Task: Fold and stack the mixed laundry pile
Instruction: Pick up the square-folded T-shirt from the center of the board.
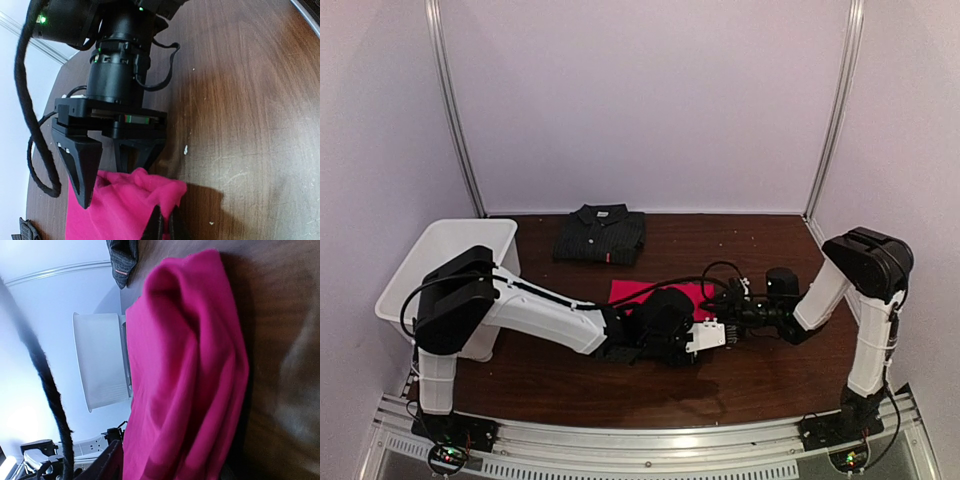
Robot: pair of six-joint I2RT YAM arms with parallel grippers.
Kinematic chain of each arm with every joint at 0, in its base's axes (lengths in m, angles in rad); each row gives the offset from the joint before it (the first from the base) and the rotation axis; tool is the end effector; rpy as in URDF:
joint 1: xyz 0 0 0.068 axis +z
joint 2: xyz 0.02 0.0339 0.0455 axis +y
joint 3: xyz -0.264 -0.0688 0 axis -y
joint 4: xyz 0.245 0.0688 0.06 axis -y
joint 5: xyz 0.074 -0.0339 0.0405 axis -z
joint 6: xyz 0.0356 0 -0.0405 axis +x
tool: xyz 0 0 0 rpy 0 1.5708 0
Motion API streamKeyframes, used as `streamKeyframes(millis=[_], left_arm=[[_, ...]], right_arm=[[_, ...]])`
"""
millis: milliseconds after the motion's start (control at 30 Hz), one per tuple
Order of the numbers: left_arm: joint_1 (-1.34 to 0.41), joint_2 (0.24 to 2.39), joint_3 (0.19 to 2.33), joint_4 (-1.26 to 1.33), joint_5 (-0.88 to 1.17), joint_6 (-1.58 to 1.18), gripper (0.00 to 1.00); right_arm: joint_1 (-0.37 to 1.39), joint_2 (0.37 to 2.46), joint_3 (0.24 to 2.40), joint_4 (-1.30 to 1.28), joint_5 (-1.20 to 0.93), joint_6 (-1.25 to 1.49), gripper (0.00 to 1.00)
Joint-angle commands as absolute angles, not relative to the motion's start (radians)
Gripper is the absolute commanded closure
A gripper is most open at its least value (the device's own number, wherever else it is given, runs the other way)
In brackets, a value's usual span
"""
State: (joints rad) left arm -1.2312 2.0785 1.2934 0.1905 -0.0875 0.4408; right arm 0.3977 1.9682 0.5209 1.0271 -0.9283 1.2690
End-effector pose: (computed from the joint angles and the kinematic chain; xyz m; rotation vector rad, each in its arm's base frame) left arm 0.1544 -0.4277 0.1521 1.5867 1.5022 -0.3583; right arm 0.2646 0.1421 0.0823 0.2919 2.3857 1.8668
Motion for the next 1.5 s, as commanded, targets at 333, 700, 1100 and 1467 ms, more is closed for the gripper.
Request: streamKeyframes(millis=[333, 700, 1100, 1467], left_arm=[[-1.227, 2.017, 1.259, 0.275, -0.053, 0.425, 1.00], [-1.220, 1.970, 1.252, 0.219, -0.107, 0.341, 0.79], [-1.109, 1.625, 0.967, 0.242, -0.157, 0.094, 0.23], [-1.030, 1.430, 0.799, 0.243, -0.226, 0.038, 0.18]], right_arm=[[0.408, 2.183, 0.651, 1.144, -0.831, 1.380, 0.62], [0.396, 2.152, 0.719, 0.978, -0.836, 1.272, 1.00], [0.151, 1.769, 0.915, 0.030, -0.783, 0.597, 1.00], [0.042, 1.700, 1.602, -0.733, -0.184, 0.072, 1.00]])
